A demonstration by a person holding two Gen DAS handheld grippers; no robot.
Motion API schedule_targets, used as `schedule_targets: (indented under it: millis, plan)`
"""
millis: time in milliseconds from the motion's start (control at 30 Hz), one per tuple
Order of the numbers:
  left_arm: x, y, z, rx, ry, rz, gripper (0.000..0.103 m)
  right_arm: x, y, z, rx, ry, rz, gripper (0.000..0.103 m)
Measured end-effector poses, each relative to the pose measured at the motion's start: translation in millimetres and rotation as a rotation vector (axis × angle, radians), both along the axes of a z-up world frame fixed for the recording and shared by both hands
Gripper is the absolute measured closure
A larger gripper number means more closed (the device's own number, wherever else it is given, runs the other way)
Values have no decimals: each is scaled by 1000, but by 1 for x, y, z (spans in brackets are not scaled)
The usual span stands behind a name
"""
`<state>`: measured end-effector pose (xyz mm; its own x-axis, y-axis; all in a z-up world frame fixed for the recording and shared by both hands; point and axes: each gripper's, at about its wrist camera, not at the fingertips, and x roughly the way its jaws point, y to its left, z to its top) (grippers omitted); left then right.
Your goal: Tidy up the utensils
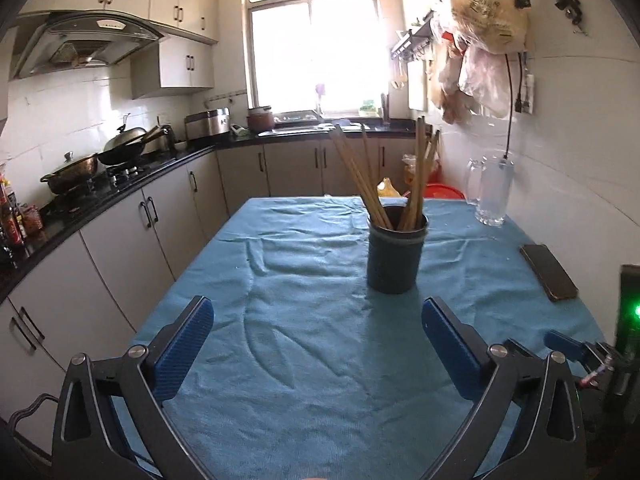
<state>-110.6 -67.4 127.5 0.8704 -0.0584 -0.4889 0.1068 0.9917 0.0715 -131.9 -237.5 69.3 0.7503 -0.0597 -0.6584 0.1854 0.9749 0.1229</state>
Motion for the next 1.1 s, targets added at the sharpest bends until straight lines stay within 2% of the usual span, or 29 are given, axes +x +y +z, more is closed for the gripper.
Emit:
schedule_targets:
  millis: [133, 267, 433, 567, 1100]
  plan:
    - [-5, -5, 1, -3, 37, -52, 0, 1, -1, 1, 12, -4, -4, 35]
    - [-6, -11, -4, 18, 46, -46, 0, 0, -3, 0, 10, -1, -12, 35]
    - [3, -15, -16, 25, 117, -53, 0, 0, -7, 1, 2, -2, -20, 35]
    - [8, -16, -23, 37, 140, -52, 0, 1, -8, 2, -11, -6, -27, 33]
    - [25, -14, -48, 15, 257, -73, 0, 6, -9, -2, -38, 9, -34, 31]
